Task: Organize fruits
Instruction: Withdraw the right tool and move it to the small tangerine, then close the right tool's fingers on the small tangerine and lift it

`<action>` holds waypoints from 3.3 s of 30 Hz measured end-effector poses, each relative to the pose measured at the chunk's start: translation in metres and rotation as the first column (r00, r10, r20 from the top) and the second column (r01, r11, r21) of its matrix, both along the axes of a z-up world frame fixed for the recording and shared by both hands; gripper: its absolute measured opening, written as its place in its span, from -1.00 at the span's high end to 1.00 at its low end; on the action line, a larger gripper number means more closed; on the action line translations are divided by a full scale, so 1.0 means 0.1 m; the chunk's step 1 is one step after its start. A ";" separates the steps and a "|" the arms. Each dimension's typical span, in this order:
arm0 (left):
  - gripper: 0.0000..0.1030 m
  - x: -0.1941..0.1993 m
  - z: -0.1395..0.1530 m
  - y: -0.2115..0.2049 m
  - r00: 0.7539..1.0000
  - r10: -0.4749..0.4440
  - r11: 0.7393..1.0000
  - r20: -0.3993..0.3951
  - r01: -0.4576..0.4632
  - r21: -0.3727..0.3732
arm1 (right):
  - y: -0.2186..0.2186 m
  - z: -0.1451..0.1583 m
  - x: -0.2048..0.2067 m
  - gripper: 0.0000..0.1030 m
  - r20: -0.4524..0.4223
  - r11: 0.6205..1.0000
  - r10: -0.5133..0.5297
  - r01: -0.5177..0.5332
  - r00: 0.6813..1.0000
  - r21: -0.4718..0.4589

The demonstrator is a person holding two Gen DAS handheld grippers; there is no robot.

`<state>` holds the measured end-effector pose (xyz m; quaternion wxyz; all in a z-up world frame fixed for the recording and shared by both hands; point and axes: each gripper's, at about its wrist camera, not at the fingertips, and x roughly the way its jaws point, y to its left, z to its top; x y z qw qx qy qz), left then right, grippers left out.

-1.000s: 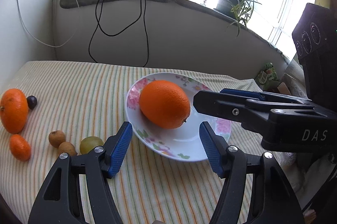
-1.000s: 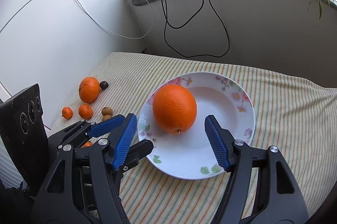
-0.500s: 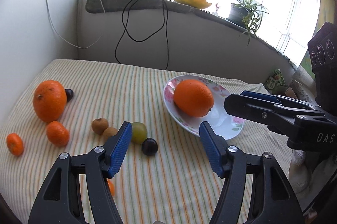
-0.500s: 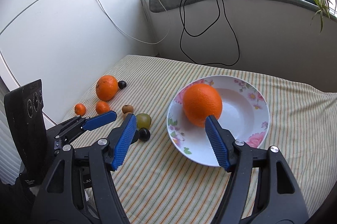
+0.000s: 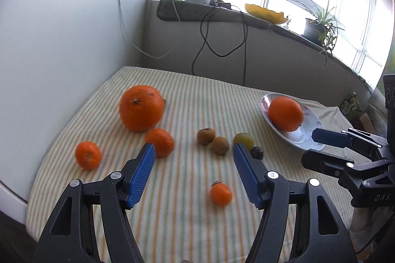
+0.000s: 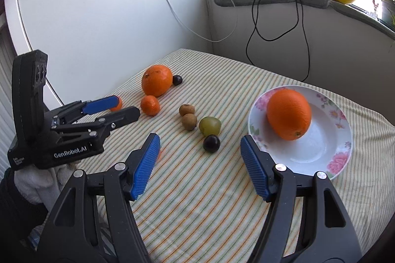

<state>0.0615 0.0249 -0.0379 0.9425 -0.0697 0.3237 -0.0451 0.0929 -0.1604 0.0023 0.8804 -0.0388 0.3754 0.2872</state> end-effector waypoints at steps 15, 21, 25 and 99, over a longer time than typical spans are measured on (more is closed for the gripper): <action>-0.27 -0.09 -0.32 0.82 0.984 0.166 0.986 -0.056 -0.167 -0.002 | 0.63 -0.35 -0.12 -0.09 -0.058 0.988 0.147 -0.149 0.988 -0.046; -0.26 -0.01 -0.38 0.91 0.981 0.183 0.983 -0.066 -0.183 -0.004 | 0.71 -0.47 -0.08 0.03 -0.097 0.985 0.158 -0.164 0.983 -0.052; -0.19 0.05 -0.41 0.98 0.980 0.185 0.982 -0.080 -0.187 -0.019 | 0.76 -0.53 -0.04 0.08 -0.116 0.984 0.160 -0.167 0.980 -0.057; 0.32 0.18 -0.17 0.27 0.999 -0.024 0.990 -0.047 0.017 -0.143 | 0.19 -0.31 0.03 0.53 -0.104 0.999 0.044 -0.043 0.994 0.010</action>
